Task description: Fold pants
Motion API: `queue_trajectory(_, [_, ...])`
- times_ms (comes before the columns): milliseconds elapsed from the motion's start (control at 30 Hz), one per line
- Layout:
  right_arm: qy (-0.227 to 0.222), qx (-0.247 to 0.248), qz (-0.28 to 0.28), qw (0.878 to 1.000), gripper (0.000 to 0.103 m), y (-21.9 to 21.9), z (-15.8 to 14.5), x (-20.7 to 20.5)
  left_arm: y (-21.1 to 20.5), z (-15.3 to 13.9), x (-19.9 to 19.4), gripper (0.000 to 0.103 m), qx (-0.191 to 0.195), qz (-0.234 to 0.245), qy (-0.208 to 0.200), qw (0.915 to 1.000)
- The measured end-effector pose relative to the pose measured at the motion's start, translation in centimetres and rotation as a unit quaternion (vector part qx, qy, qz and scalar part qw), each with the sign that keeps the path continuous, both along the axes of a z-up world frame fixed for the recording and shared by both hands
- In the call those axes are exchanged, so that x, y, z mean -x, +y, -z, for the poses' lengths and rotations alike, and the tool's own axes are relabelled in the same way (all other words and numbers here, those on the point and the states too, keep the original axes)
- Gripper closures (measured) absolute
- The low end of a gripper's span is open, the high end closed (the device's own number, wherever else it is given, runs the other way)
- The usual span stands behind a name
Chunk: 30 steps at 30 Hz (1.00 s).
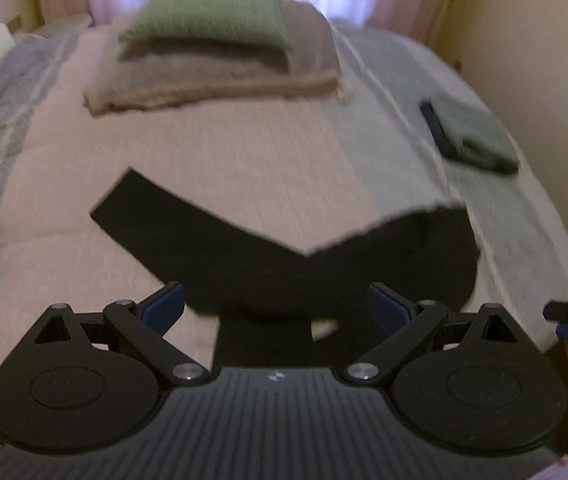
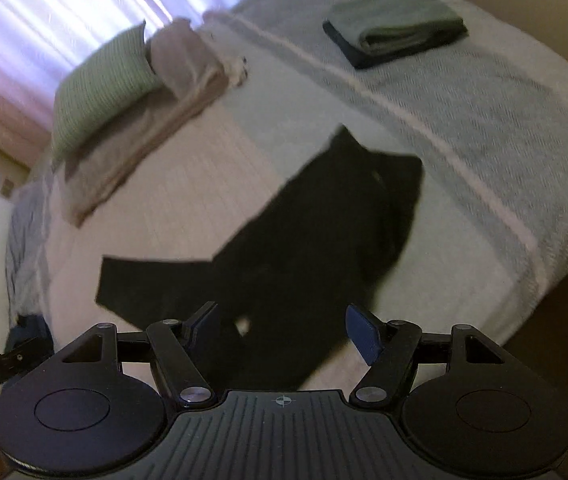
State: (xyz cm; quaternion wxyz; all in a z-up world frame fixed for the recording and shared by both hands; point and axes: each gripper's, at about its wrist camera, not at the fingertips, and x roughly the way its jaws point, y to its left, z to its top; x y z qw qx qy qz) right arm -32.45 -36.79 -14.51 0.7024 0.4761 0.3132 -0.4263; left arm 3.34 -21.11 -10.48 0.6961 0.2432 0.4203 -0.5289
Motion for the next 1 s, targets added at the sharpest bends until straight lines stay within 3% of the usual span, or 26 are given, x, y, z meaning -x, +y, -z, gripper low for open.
queue_trajectory(167, [0.026,0.010,-0.032,0.999,0.036,3.2,1.8,-2.7,0.9,1.3,0.4,0.007,-0.043,0.016,-0.020,0.9987])
queue_trajectory(233, [0.049,0.019,-0.050,0.997,0.036,5.4,1.1,-3.2,1.2,1.6,-0.1,0.007,-0.044,0.016,-0.022,0.9987])
queue_trajectory(333, [0.079,0.028,-0.066,0.994,0.036,7.3,2.7,-5.6,2.3,1.5,-0.8,0.007,-0.049,0.010,-0.027,0.9984])
queue_trajectory(567, [0.097,0.024,-0.099,0.990,0.036,11.7,2.7,-8.4,6.5,1.0,-2.9,0.007,-0.059,0.009,-0.022,0.9979])
queue_trajectory(800, [0.118,0.014,-0.106,0.987,0.036,17.0,3.4,-9.1,9.8,2.6,-4.0,0.007,-0.080,0.021,-0.011,0.9965])
queue_trajectory(1000, [0.125,-0.001,-0.100,0.987,0.036,18.7,4.2,-8.5,11.4,3.9,-4.4,0.007,-0.096,0.012,-0.007,0.9952])
